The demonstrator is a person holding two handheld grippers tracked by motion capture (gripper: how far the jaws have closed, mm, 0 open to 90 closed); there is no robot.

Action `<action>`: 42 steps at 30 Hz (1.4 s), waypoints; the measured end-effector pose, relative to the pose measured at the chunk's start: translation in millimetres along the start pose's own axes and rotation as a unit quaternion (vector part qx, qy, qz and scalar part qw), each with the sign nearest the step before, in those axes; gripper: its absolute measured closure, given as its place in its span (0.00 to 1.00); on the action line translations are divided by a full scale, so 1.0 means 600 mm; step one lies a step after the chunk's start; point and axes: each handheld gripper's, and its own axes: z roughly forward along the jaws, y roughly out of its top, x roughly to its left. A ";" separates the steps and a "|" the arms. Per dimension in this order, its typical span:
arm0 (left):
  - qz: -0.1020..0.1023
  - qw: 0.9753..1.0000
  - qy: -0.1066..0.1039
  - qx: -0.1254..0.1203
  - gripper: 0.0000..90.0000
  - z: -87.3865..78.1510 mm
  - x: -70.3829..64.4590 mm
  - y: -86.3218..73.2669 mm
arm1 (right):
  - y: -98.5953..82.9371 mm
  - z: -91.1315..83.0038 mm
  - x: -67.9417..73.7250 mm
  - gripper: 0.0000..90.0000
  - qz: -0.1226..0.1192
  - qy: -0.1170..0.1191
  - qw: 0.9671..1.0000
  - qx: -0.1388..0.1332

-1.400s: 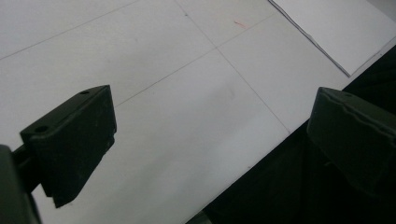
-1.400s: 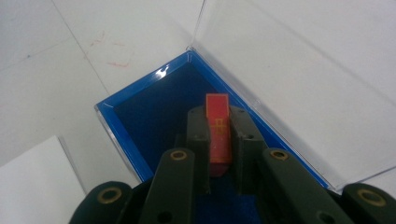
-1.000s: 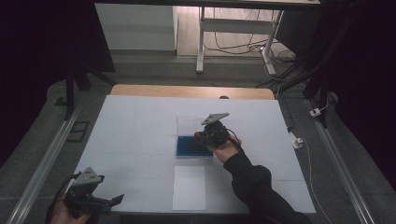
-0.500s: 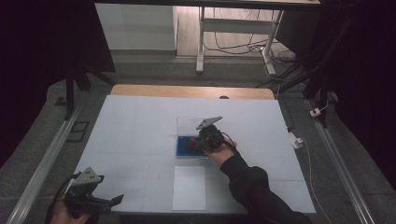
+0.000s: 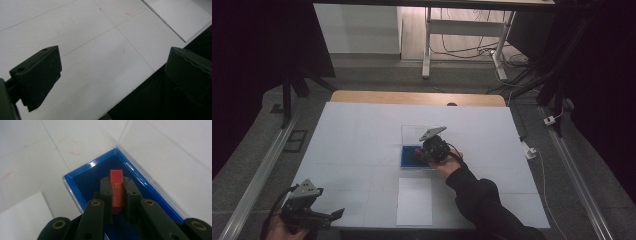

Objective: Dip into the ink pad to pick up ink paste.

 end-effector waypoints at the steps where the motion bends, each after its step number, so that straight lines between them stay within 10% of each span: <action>1: 0.000 1.000 0.000 -0.001 0.01 0.000 0.000 0.000 | 0.001 0.000 0.003 0.90 -0.009 -0.006 1.000 0.001; 5: 0.002 1.000 0.000 -0.005 0.01 -0.002 -0.001 -0.001 | 0.004 0.002 0.015 0.90 -0.033 -0.025 0.999 0.008; 12: 0.008 1.000 0.007 -0.017 0.00 -0.007 -0.004 -0.001 | -0.009 0.001 -0.017 0.90 0.038 0.028 0.999 -0.018; 17: 0.011 0.999 0.009 -0.029 0.00 -0.010 -0.006 0.000 | -0.004 0.001 0.000 0.90 0.006 0.000 1.000 -0.009; 22: 0.014 0.999 0.000 -0.034 0.00 -0.008 0.000 -0.001 | -0.010 0.001 -0.013 0.90 0.033 0.022 0.999 -0.022; 42: -0.014 0.999 -0.028 -0.029 0.00 -0.004 0.012 0.000 | -0.005 -0.003 -0.009 0.90 0.020 0.014 1.000 -0.015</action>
